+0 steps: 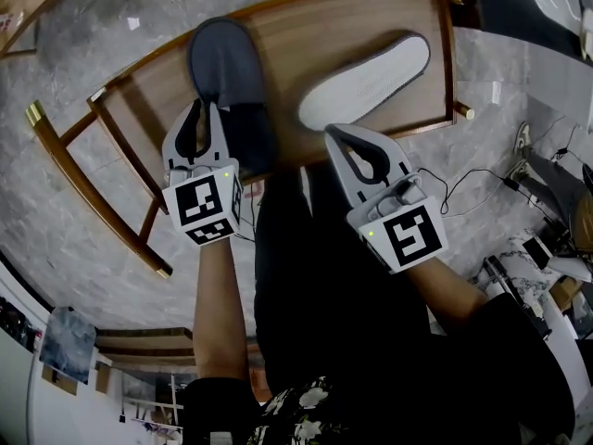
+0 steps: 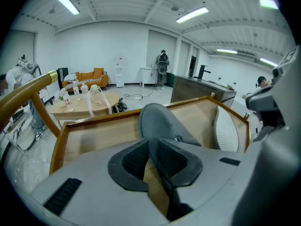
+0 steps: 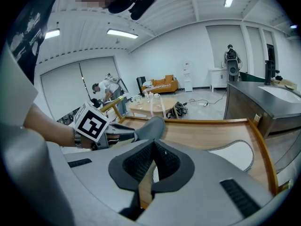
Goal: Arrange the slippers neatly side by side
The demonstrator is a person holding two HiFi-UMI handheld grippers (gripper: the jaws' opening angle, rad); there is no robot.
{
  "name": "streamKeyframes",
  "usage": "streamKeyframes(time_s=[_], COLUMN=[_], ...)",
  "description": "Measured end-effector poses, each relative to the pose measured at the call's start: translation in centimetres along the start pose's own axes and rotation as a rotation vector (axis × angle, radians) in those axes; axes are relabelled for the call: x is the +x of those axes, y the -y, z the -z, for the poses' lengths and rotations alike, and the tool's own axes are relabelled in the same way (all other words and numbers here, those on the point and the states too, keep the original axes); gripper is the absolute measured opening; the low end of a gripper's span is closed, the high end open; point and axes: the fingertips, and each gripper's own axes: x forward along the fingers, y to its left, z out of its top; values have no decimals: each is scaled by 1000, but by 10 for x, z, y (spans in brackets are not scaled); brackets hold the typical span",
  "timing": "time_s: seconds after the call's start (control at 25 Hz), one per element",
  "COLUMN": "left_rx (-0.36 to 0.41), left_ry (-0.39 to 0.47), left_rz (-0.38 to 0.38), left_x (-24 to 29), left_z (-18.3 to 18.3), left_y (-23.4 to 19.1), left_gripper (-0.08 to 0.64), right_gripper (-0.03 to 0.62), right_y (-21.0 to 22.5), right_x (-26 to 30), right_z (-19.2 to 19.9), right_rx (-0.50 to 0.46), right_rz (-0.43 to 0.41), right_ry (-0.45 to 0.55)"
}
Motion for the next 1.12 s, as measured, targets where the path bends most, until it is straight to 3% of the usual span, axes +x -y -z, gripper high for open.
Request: streamKeyframes(time_s=[0.16, 0.32, 0.44, 0.64, 0.8, 0.92, 1.0, 1.12], left_rx=[6, -38, -72, -39, -45, -61, -51, -34], left_ry=[-2, 23, 56, 88, 27, -31, -63, -93], left_rz=[-31, -46, -5, 40, 63, 30, -12, -36], left_x=[-4, -13, -18, -15, 1, 11, 11, 8], left_z=[4, -1, -13, -34, -30, -18, -9, 1], left_y=[-6, -14, -6, 12, 23, 20, 15, 16], left_gripper=[54, 61, 112, 143, 146, 141, 83, 52], right_gripper=[-3, -3, -3, -3, -3, -3, -3, -3], right_y=[-4, -9, -9, -5, 4, 13, 19, 26], right_x=[4, 6, 5, 0, -5, -8, -10, -12], right_z=[1, 0, 1, -3, -2, -1, 0, 2], right_rx=[-10, -7, -15, -77, -69, -67, -61, -61], right_rz=[-6, -9, -5, 12, 26, 32, 31, 27], right_ry=[-1, 0, -6, -6, -19, -28, -30, -42])
